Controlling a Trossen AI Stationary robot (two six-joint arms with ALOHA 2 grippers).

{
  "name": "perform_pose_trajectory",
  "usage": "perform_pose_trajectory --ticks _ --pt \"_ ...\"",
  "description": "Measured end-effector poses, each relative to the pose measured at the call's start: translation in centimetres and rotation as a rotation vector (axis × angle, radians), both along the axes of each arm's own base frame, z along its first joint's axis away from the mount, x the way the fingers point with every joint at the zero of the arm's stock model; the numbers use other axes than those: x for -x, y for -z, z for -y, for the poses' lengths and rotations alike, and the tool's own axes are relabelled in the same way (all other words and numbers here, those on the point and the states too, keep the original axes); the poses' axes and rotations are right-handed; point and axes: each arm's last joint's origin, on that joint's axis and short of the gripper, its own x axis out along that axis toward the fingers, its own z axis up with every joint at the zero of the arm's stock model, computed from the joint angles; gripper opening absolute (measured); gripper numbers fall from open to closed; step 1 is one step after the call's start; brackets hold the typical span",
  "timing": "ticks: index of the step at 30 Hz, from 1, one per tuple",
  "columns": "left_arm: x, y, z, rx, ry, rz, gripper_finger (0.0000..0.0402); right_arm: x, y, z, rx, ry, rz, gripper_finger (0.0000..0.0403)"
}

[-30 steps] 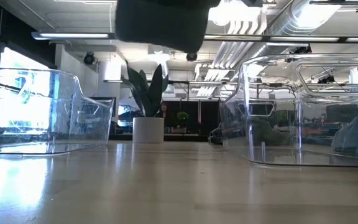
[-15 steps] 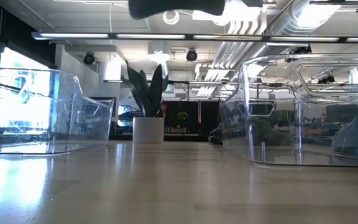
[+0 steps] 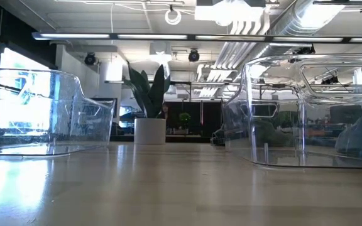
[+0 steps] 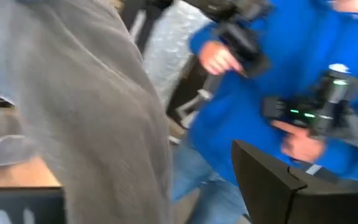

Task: Pick & Place hat
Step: Put the gray cap into the right transparent bin

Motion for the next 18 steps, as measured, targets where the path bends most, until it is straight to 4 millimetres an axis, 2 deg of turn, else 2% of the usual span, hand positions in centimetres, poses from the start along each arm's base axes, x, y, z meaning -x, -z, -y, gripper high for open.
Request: perform_pose_trajectory --ticks 5,9,13,18 --pt "0.2 -0.2 0.2 0.006 0.032 0.008 0.0165 1.8 -1.3 -0.2 -0.037 0.014 -0.017 0.0009" --pt "1.4 -2.0 0.2 -0.004 0.018 0.115 0.0124 2.6 -1.9 -0.5 -0.075 0.009 -0.034 0.0005" --pt "2.2 -3.5 0.2 -0.039 -0.042 0.270 0.0091 2.7 -2.1 -0.8 -0.054 -0.006 0.001 0.0006" --pt "1.9 -3.4 0.0 -0.066 -0.130 0.285 0.0072 1.9 -1.7 -0.6 -0.044 -0.009 0.017 0.0008"
